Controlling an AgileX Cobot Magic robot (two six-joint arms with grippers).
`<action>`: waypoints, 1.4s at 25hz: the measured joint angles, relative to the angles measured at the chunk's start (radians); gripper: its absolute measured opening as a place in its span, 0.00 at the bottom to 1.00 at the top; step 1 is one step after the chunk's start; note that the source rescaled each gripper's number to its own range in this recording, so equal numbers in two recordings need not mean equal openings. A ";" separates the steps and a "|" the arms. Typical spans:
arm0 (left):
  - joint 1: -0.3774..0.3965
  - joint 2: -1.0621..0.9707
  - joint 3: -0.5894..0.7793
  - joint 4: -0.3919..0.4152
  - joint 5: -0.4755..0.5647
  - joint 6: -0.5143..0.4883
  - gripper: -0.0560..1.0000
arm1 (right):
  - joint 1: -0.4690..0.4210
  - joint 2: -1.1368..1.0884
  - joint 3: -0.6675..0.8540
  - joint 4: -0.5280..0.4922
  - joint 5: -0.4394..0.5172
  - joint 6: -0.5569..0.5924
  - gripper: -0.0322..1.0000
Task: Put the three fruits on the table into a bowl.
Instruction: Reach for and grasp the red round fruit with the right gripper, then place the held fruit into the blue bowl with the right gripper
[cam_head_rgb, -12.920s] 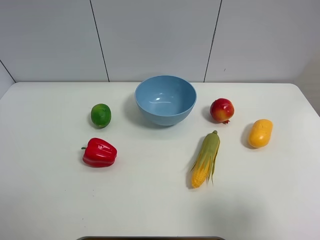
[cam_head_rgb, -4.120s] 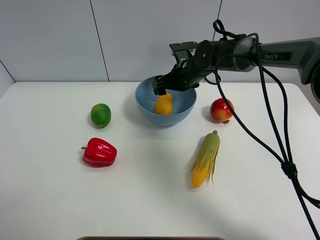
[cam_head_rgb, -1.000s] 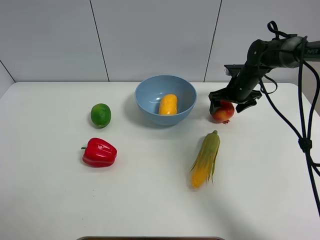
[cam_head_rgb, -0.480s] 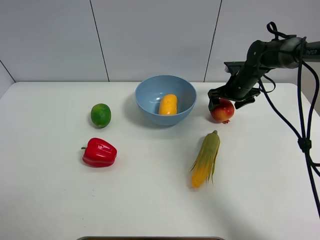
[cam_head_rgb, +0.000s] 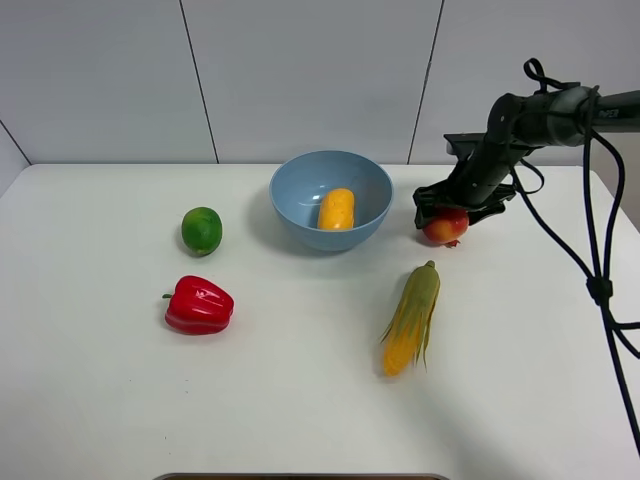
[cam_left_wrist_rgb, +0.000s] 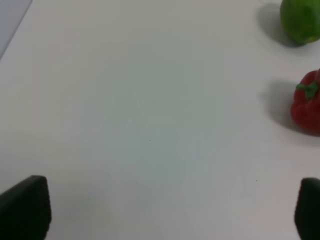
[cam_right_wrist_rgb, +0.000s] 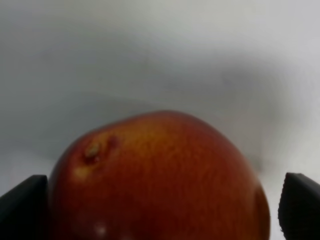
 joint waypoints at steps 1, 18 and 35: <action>0.000 0.000 0.000 0.000 0.000 0.000 1.00 | 0.000 0.006 0.000 0.001 -0.003 0.000 0.94; 0.000 0.000 0.000 0.000 0.000 0.000 1.00 | 0.000 0.049 -0.002 0.026 -0.034 -0.008 0.48; 0.000 0.000 0.000 0.000 0.000 0.000 1.00 | 0.000 0.049 -0.002 0.037 -0.041 -0.008 0.47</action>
